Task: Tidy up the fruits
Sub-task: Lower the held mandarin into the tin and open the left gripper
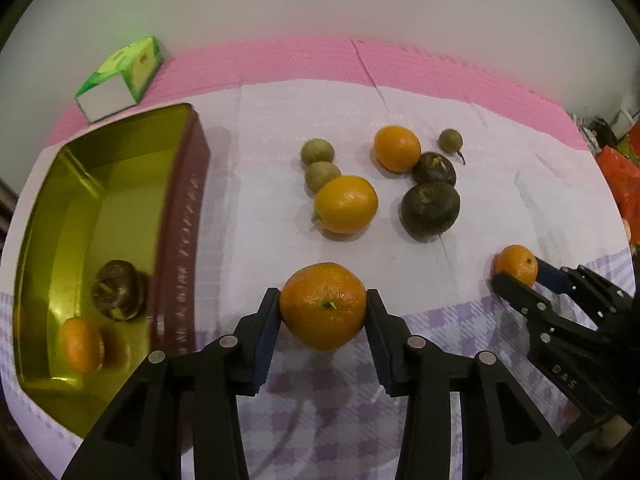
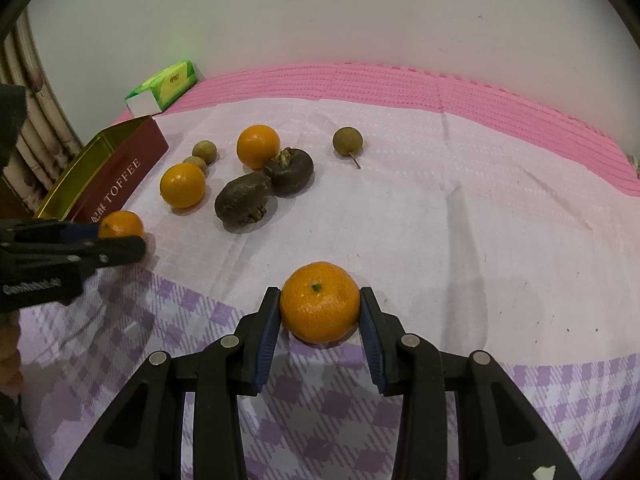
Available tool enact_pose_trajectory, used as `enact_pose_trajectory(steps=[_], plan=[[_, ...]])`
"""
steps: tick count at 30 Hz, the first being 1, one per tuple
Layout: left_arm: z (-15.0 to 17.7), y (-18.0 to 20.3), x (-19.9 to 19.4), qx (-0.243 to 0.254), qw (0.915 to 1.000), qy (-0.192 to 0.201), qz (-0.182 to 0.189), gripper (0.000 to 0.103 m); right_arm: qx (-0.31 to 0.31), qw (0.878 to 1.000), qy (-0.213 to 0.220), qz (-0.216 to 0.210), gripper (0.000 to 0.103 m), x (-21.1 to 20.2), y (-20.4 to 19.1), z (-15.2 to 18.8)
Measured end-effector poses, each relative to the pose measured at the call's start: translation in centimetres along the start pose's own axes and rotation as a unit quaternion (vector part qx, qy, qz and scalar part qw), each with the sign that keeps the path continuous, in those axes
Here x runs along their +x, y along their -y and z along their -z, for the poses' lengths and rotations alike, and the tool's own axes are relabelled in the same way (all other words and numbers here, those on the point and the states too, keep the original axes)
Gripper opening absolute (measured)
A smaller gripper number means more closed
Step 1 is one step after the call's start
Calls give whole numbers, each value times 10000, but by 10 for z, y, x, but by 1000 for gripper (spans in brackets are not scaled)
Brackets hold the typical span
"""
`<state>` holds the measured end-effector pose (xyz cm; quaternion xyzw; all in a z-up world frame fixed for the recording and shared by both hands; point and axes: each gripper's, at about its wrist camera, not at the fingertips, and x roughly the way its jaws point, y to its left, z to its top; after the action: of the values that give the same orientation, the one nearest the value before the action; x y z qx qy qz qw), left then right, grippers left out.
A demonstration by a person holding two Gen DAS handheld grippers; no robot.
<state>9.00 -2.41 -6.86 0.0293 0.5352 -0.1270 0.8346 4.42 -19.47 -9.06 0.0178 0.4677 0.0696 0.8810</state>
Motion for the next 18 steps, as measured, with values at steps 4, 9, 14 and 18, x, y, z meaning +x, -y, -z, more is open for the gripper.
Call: enact_pose_trajectory(steps=[4, 9, 14, 18], plan=[[-1, -12, -20, -107, 9998, 175, -7, 43, 32, 10000, 48, 20, 36, 0, 0, 1], [-5, -30, -41, -149, 9991, 378, -155, 43, 19, 9999, 117, 77, 36, 0, -3, 3], [-5, -56, -54, -295, 9976, 501, -384, 43, -18, 9997, 205, 136, 36, 0, -4, 4], [-4, -85, -58, -467, 9956, 526, -622, 43, -77, 9994, 264, 223, 36, 1, -7, 5]])
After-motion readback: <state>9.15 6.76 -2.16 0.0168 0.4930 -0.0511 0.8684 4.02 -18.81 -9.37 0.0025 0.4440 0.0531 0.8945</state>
